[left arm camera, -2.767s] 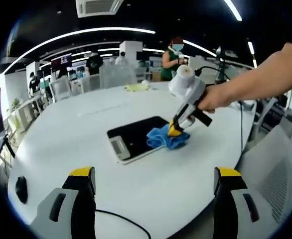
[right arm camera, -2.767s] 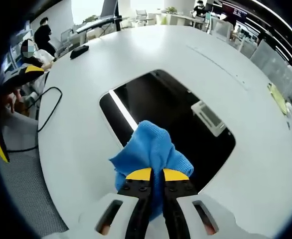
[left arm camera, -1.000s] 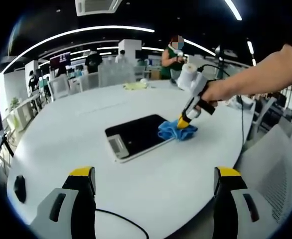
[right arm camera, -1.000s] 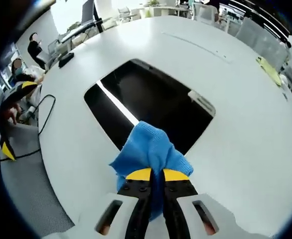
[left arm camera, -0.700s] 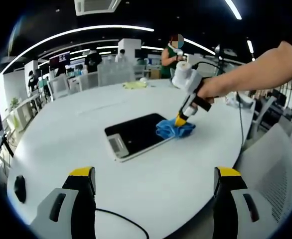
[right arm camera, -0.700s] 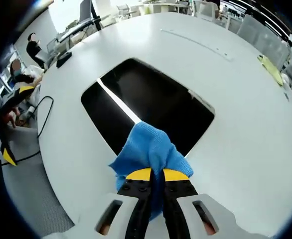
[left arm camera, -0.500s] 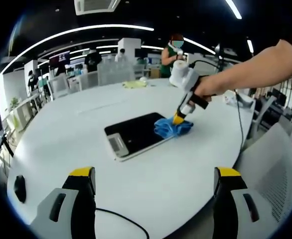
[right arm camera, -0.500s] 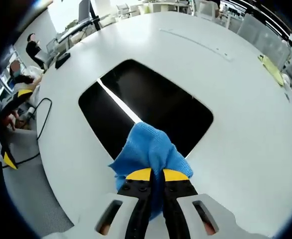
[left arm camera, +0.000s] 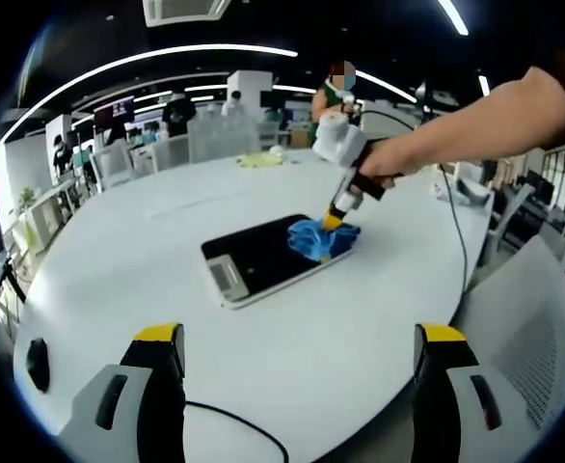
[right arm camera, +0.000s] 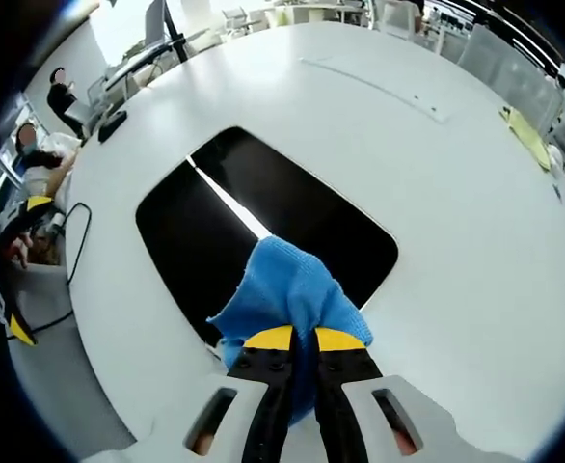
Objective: Wipe the mirror surface with the cleaning cloth until all visible marks leave the cleaned area.
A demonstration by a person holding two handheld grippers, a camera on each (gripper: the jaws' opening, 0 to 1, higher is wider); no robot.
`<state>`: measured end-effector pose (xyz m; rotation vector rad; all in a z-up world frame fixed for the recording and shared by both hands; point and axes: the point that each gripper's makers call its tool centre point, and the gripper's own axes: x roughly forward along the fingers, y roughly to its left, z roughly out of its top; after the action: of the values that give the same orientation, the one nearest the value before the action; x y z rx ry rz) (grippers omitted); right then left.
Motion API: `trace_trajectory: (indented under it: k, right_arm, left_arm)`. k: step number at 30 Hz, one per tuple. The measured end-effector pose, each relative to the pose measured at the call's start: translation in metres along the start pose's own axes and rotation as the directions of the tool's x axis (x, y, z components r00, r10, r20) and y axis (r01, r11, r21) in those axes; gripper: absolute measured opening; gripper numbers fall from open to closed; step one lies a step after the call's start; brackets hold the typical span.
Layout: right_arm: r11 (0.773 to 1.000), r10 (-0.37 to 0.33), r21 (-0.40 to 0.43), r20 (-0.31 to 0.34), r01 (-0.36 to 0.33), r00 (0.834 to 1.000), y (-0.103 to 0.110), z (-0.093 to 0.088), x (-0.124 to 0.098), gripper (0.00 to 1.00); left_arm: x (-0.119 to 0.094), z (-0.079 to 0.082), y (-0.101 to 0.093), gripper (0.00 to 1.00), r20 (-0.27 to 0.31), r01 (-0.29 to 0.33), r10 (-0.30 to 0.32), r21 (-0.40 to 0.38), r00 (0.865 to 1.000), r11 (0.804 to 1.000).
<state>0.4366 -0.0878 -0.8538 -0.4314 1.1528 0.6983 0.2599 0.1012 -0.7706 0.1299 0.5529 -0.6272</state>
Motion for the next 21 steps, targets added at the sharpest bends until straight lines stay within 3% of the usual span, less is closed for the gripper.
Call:
trace_trajectory:
  k: [21]
  right_arm:
    - [0.999, -0.013, 0.036, -0.001, 0.013, 1.0, -0.043, 0.028, 0.02, 0.02]
  left_arm:
    - [0.001, -0.003, 0.001, 0.99, -0.013, -0.002, 0.002, -0.002, 1.0, 1.0]
